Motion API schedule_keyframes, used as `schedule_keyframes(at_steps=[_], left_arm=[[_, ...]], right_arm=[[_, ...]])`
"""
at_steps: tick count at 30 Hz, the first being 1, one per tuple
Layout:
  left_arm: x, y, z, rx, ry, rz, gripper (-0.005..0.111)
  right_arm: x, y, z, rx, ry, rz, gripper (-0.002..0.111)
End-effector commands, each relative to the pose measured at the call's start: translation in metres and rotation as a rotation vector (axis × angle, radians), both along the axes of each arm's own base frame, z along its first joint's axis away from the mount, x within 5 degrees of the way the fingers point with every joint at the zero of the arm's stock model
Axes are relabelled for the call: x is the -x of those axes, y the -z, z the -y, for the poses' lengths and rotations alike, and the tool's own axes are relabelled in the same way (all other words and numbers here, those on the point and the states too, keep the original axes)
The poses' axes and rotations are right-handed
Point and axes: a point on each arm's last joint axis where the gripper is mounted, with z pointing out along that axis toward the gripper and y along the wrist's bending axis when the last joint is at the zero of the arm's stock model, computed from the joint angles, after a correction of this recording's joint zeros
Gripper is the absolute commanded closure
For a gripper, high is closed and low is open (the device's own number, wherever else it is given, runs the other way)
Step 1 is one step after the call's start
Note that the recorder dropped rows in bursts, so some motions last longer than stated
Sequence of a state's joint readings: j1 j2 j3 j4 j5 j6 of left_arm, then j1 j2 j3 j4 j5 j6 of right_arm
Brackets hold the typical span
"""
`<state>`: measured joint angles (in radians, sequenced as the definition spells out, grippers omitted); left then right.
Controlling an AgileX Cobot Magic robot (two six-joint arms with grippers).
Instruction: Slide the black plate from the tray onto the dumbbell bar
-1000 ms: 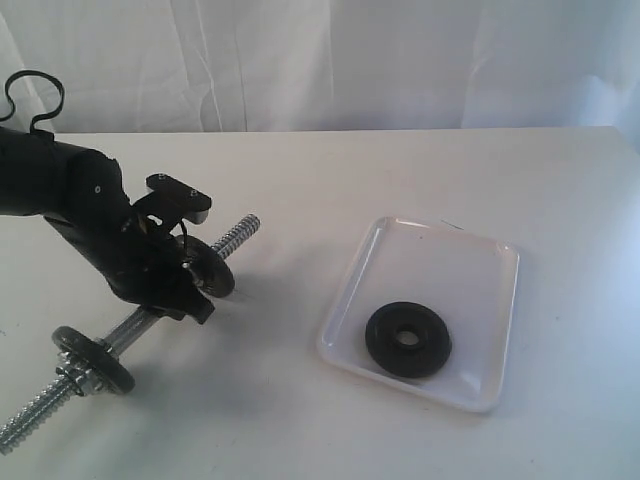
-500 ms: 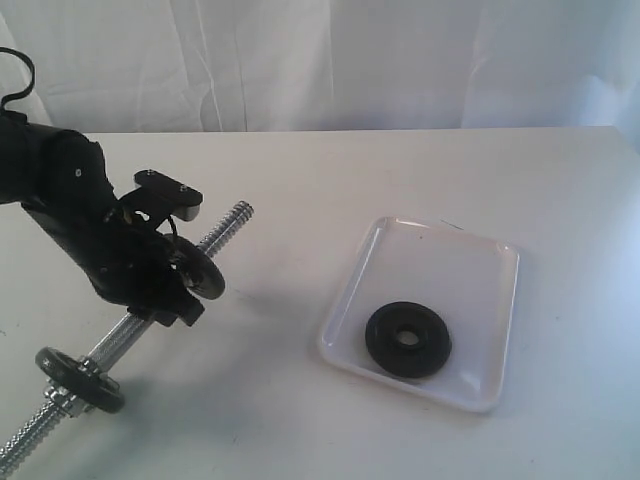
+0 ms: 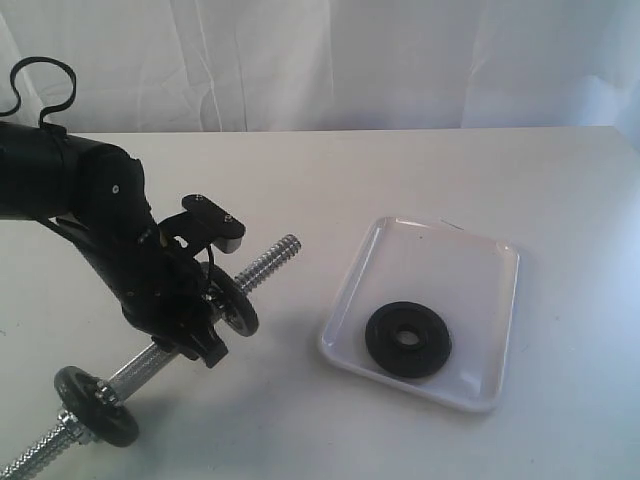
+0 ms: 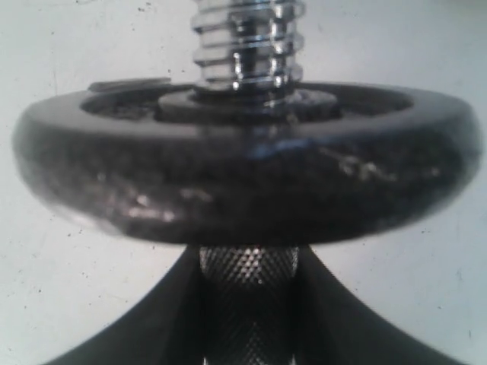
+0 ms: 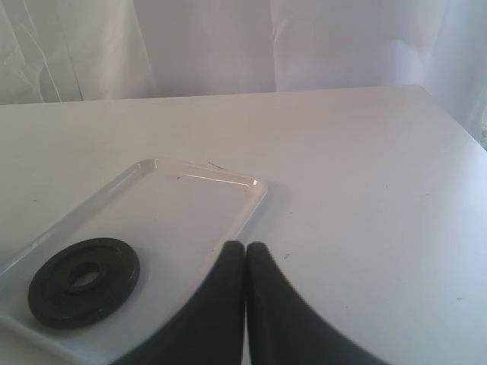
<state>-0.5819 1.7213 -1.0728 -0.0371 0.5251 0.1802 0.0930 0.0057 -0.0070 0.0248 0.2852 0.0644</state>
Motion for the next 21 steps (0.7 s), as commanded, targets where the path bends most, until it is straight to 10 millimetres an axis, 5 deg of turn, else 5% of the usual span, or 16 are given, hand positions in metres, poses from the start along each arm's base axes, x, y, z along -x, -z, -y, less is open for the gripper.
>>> schedule_keyframes(at_steps=[1, 21], left_arm=[[0.0029, -0.0183, -0.0014, 0.023, -0.002, 0.022, 0.107], [0.0039, -0.018, -0.0019, 0.017, -0.001, 0.011, 0.107]], right_arm=[[0.0, 0.0011, -0.0003, -0.005, -0.004, 0.009, 0.108], [0.0, 0.0011, -0.0003, -0.003, -0.004, 0.01, 0.108]])
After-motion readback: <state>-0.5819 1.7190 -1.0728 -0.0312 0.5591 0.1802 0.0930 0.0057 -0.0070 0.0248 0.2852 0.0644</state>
